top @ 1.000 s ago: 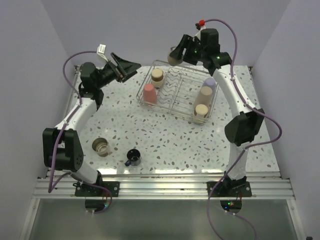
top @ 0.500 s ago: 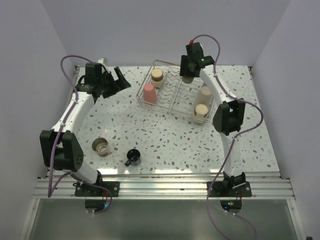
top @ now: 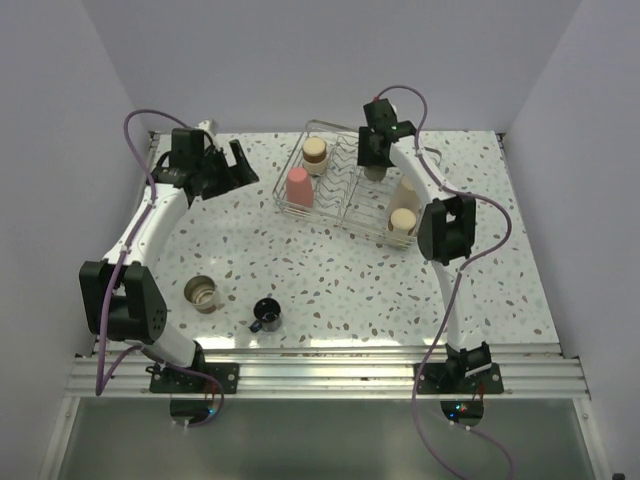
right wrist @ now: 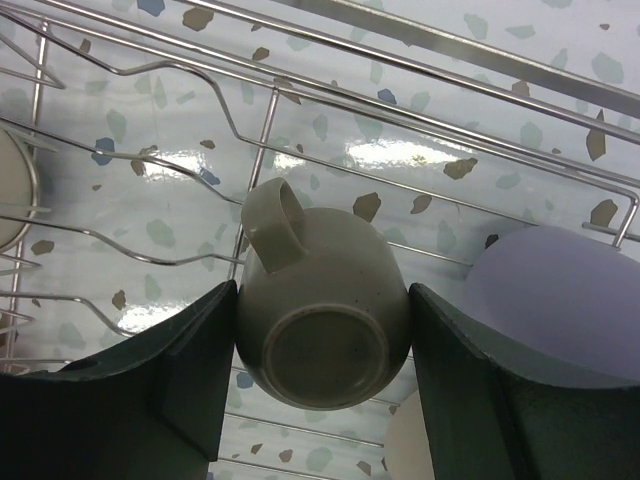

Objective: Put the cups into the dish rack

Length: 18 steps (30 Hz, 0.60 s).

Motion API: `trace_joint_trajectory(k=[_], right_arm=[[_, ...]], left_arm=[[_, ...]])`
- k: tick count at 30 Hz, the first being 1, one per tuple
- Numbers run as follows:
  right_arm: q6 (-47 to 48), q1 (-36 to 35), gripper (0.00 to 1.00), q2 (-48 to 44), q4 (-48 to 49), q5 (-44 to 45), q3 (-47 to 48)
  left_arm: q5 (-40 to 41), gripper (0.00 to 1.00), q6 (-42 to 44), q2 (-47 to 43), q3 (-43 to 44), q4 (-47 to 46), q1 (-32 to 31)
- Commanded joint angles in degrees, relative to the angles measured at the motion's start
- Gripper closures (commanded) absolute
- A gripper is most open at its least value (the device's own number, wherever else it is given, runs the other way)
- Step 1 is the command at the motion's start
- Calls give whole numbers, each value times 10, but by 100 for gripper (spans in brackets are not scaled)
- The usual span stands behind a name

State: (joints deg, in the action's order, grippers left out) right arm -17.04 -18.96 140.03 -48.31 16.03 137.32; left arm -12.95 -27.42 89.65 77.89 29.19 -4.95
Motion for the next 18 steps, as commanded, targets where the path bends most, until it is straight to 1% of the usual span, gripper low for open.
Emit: trace_joint_trajectory(k=[1, 8, 9, 11, 12, 15, 16, 18], right_arm=[[1, 0, 100, -1, 6, 21, 17], [2, 0, 100, 11, 2, 17, 13], [2, 0, 96, 16, 2, 17, 14], [2, -1, 93, 18, 0, 16, 15], [1, -1, 89, 21, -1, 15, 15], [1, -1, 84, 21, 0, 12, 10], [0, 0, 80, 23, 1, 13, 7], [-2, 0, 78, 23, 3, 10, 7]], left_arm=[[9, 0, 21, -10, -5, 8, 1], [7, 0, 23, -1, -9, 3, 1], [6, 0, 23, 0, -9, 3, 2], [6, 0, 25, 2, -8, 3, 1], [6, 0, 25, 4, -8, 3, 2], [6, 0, 26, 6, -8, 3, 3], [6, 0, 26, 6, -8, 3, 2], [7, 0, 28, 6, -8, 3, 3]])
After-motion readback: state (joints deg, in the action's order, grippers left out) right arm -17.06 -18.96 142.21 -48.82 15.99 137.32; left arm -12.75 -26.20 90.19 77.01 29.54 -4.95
